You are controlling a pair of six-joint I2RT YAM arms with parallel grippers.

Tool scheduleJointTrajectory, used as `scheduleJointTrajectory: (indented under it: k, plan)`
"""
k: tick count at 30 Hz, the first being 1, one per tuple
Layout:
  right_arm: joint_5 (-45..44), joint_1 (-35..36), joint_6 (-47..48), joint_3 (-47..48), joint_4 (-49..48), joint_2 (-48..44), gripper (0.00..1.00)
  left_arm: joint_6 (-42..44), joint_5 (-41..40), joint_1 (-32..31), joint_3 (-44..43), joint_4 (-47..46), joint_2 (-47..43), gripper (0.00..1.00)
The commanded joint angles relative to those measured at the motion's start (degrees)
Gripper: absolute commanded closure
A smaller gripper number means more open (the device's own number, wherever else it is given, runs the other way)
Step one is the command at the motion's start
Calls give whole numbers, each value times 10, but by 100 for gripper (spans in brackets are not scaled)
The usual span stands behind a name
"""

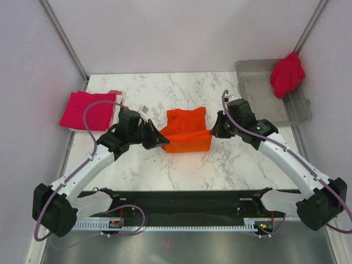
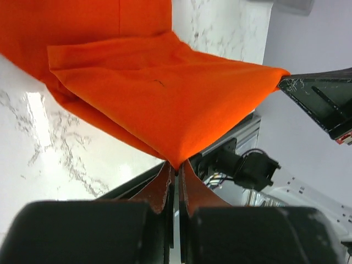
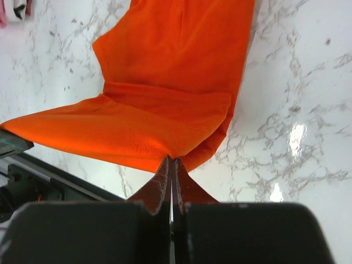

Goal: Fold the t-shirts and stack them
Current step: Fold the tshirt

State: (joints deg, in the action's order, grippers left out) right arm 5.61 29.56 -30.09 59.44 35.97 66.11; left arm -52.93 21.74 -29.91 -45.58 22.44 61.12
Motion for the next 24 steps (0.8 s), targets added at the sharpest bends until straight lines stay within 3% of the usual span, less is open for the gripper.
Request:
scheduleJointTrajectory:
  k: [1, 12, 17, 20, 21, 22, 23, 24]
  plan:
    - [-46, -17, 13, 65, 5, 69, 100, 40, 28, 34, -78, 23, 62, 98]
    - [-17, -83, 26, 237, -22, 277, 100, 99, 55, 127, -241, 23, 293, 98]
    - [-7, -113, 28, 336, -35, 384, 100, 104, 74, 162, -365, 24, 402, 98]
    - [3, -126, 23, 414, -43, 469, 99, 94, 105, 172, -468, 26, 518, 98]
    - [5, -129, 17, 432, -49, 490, 95, 92, 110, 175, -497, 27, 573, 98]
    - [-3, -133, 11, 449, -58, 530, 58, 92, 113, 176, -559, 31, 606, 88]
    - [-19, -135, 4, 468, -78, 545, 41, 105, 117, 176, -593, 38, 631, 32]
    - [-35, -134, -6, 466, -94, 554, 28, 111, 112, 175, -625, 51, 653, 1]
